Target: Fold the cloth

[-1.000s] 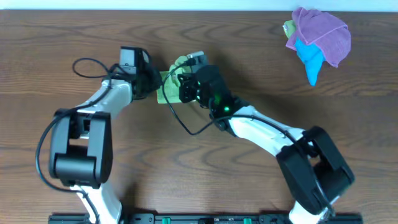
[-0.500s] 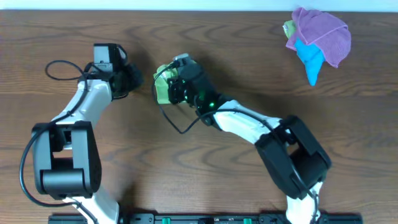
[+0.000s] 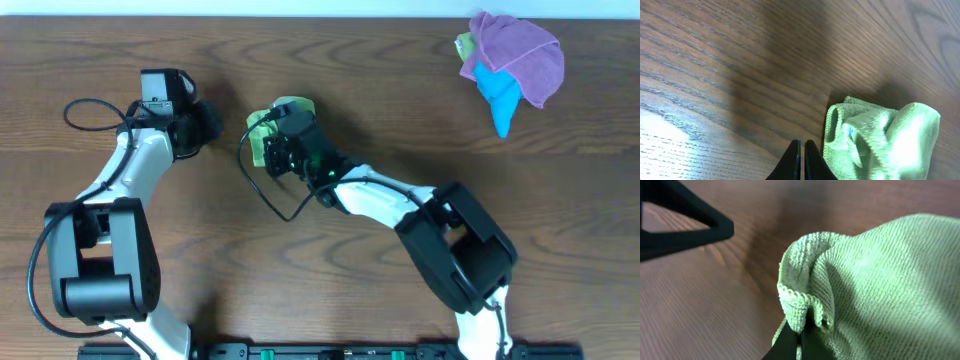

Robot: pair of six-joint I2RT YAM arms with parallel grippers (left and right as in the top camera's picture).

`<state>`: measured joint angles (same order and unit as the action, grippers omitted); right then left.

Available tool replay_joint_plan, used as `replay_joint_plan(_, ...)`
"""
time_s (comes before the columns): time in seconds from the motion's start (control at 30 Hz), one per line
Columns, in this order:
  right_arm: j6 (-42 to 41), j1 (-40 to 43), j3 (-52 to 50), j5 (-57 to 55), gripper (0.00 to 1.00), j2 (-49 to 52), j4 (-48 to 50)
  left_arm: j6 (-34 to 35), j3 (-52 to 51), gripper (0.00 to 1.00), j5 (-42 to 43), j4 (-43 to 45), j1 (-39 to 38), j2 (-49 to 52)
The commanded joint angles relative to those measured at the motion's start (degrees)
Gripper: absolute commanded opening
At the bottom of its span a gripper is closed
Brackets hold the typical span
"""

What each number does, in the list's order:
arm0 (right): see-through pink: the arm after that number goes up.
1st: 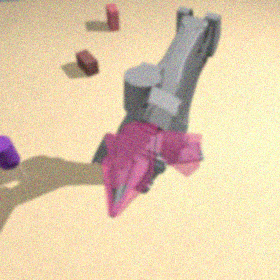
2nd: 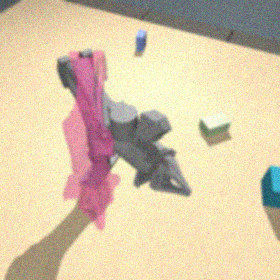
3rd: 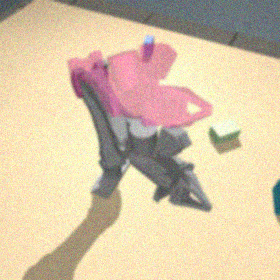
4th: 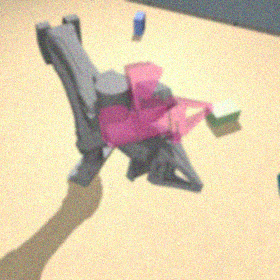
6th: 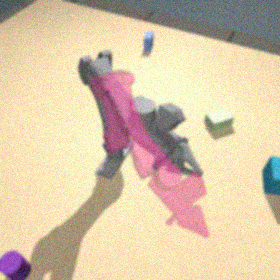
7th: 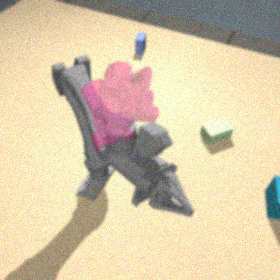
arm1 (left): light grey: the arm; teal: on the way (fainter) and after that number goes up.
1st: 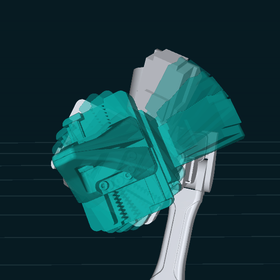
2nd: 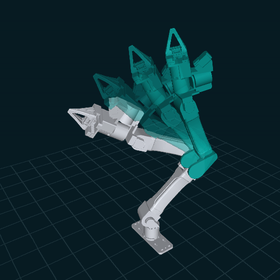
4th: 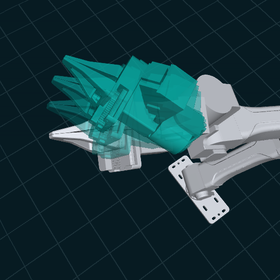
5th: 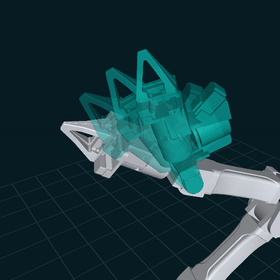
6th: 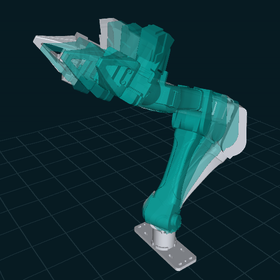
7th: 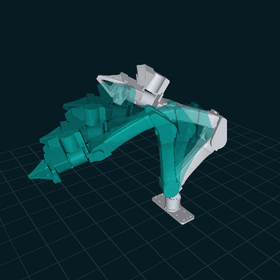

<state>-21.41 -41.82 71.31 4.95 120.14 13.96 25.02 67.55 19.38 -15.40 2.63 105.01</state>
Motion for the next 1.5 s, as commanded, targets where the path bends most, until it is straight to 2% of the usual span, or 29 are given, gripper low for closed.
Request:
replay_joint_plan(0.0,0.9,-1.2,1.1,1.1,0.01,1.8,0.0,-1.2,1.3,0.06,0.6,-0.4,0.3,-1.3)
replay_joint_plan(0.1,1.1,-1.7,1.1,1.1,0.03,1.9,0.0,-1.2,1.3,0.06,0.7,-0.5,0.3,-1.3)
replay_joint_plan(0.17,1.4,-1.8,1.1,1.1,0.08,1.9,0.0,-1.2,1.3,0.06,1.2,-0.4,0.3,-1.3)
replay_joint_plan(0.23,1.4,-1.9,1.1,2.4,0.29,1.9,0.0,-1.2,1.3,0.06,1.2,-0.5,0.3,-1.3)
replay_joint_plan(0.37,3.9,-2.7,1.1,7.5,0.44,1.8,-0.3,-1.2,1.3,0.06,1.2,-0.4,0.4,-1.3)
replay_joint_plan(0.53,3.9,-3.8,1.1,9.9,0.52,1.0,-3.8,-1.2,1.3,0.06,1.2,-0.4,0.4,-1.3)
replay_joint_plan(0.87,3.9,-1.6,1.1,5.7,0.54,-6.9,-7.2,-1.0,1.3,0.08,1.2,-0.4,2.1,-3.1)
replay_joint_plan(0.93,3.9,-0.5,1.1,5.6,0.58,-9.3,-8.6,-1.0,1.3,0.15,1.2,-0.6,2.5,-4.1)
replay_joint_plan(1.03,3.9,1.2,1.1,5.5,0.62,-12.2,-11.5,-0.4,1.3,0.32,1.6,-0.9,2.6,-5.1)
replay_joint_plan(1.1,3.8,2.4,1.1,5.6,0.68,-13.9,-13.7,-0.1,1.3,0.44,3.4,-0.9,2.6,-5.4)
replay_joint_plan(1.17,3.4,4.0,1.1,4.5,0.87,-16.8,-17.2,-0.1,1.3,0.69,6.5,-1.2,2.6,-5.6)
replay_joint_plan(1.23,3.2,5.3,1.1,4.1,0.99,-18.9,-20.2,0.5,1.3,0.98,8.6,-2.1,2.6,-5.6)
replay_joint_plan(1.37,3.1,8.6,1.1,4.0,0.99,-25.1,-29.9,4.6,1.3,0.95,9.5,-5.6,2.6,-5.6)
replay_joint_plan(1.47,5.0,11.1,1.0,4.0,0.99,-30.5,-39.1,4.8,1.3,0.95,12.3,-7.0,2.6,-5.6)
